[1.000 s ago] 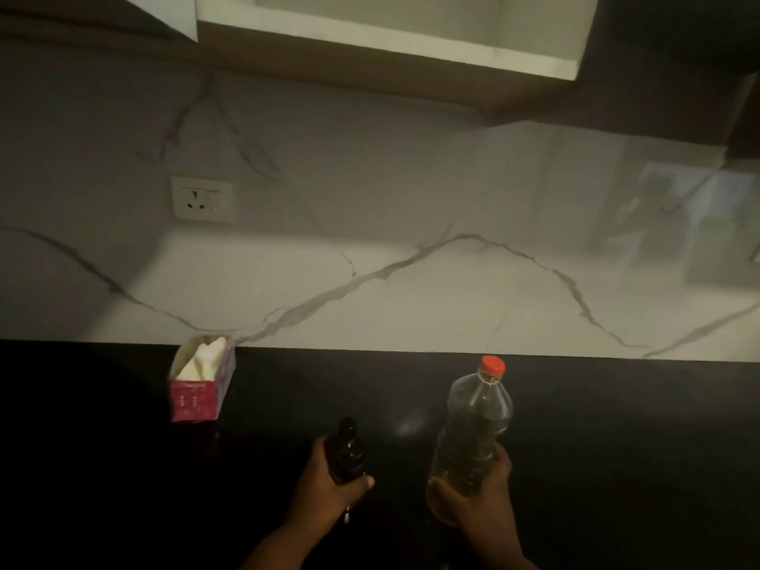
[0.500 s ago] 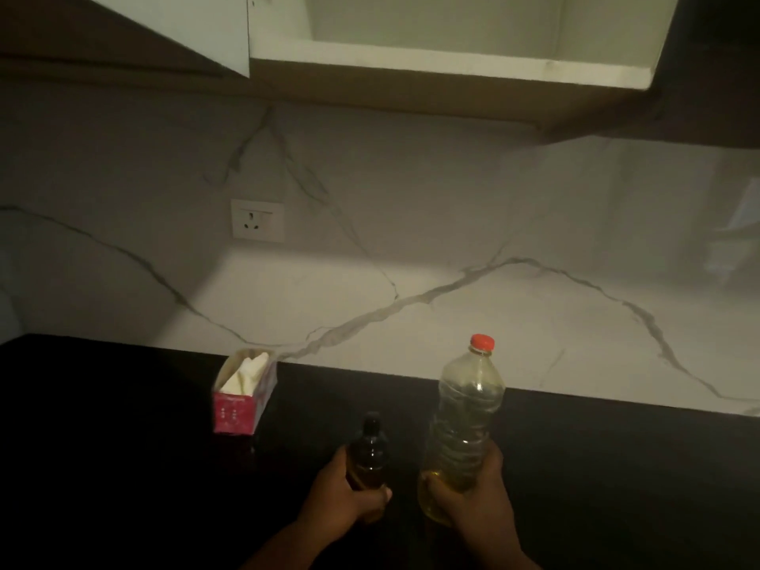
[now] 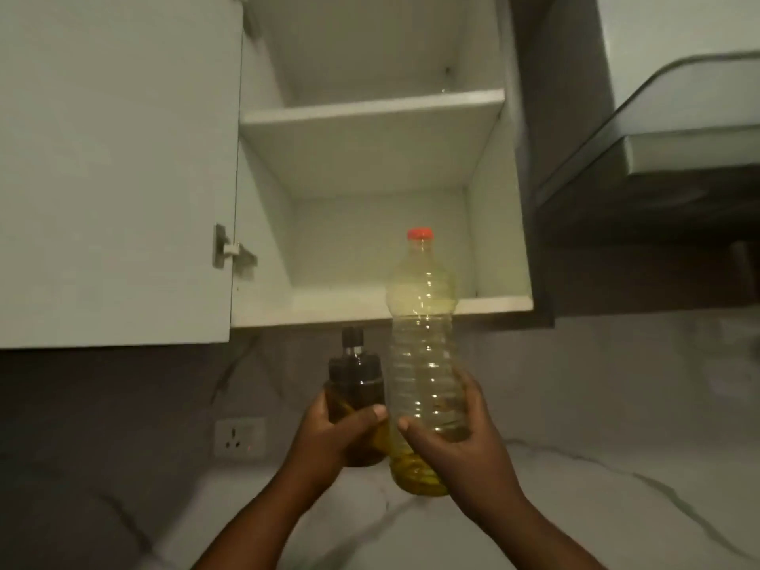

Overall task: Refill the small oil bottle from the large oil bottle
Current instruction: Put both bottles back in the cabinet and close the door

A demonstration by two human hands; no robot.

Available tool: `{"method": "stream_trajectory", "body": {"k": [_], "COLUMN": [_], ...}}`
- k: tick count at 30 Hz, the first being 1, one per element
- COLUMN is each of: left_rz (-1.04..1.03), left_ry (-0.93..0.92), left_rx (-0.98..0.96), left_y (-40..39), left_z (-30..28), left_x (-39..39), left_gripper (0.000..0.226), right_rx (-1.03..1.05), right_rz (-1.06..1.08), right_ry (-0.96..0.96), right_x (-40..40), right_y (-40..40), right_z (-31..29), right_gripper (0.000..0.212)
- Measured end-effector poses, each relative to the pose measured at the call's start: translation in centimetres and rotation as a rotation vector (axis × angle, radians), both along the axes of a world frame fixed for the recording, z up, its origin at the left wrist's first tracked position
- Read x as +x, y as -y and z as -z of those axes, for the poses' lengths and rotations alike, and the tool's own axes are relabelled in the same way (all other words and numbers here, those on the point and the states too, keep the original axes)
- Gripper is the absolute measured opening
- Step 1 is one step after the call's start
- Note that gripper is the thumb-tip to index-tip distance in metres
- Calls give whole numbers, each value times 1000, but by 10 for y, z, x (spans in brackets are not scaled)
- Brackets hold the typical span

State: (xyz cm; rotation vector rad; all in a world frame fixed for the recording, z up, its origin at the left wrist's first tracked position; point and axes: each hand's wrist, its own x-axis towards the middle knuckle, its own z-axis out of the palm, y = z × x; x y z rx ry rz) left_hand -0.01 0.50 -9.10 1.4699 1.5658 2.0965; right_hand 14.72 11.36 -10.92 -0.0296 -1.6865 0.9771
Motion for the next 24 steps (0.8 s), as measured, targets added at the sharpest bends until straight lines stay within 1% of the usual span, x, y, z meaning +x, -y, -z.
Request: {"method": "stream_trajectory", "body": {"k": [3, 6, 9, 12, 14, 18, 21, 24], "left_rz": [42, 28, 10, -28, -54, -81, -100, -77], "left_ry": [-82, -159, -197, -185, -189, -251, -235, -216], "left_rx": [81, 100, 109, 101, 76, -9, -56, -110], "left_y": [4, 4, -3, -15, -28, -55, -72, -83], "left_z": [-60, -108, -148, -178, -193, -210, -211, -211], "left_x": [13, 18, 12, 2, -8, -34, -50, -62], "left_gripper": [50, 65, 72, 76, 70, 56, 56, 55], "right_rx": [123, 163, 188, 268, 285, 253, 215, 162], "right_rz": [4, 16, 54, 143, 218, 301, 325, 349], "right_ry": [-47, -48, 3, 119, 171, 149, 147, 154], "right_x": [15, 20, 16, 5, -5, -26, -39, -55], "right_y": [4, -1, -12, -26, -39, -63, -80, -96], "right_z": [-64, -118, -165, -197, -212, -227, -229, -219], "right_gripper": [77, 71, 69, 79, 86, 92, 96, 102]}}
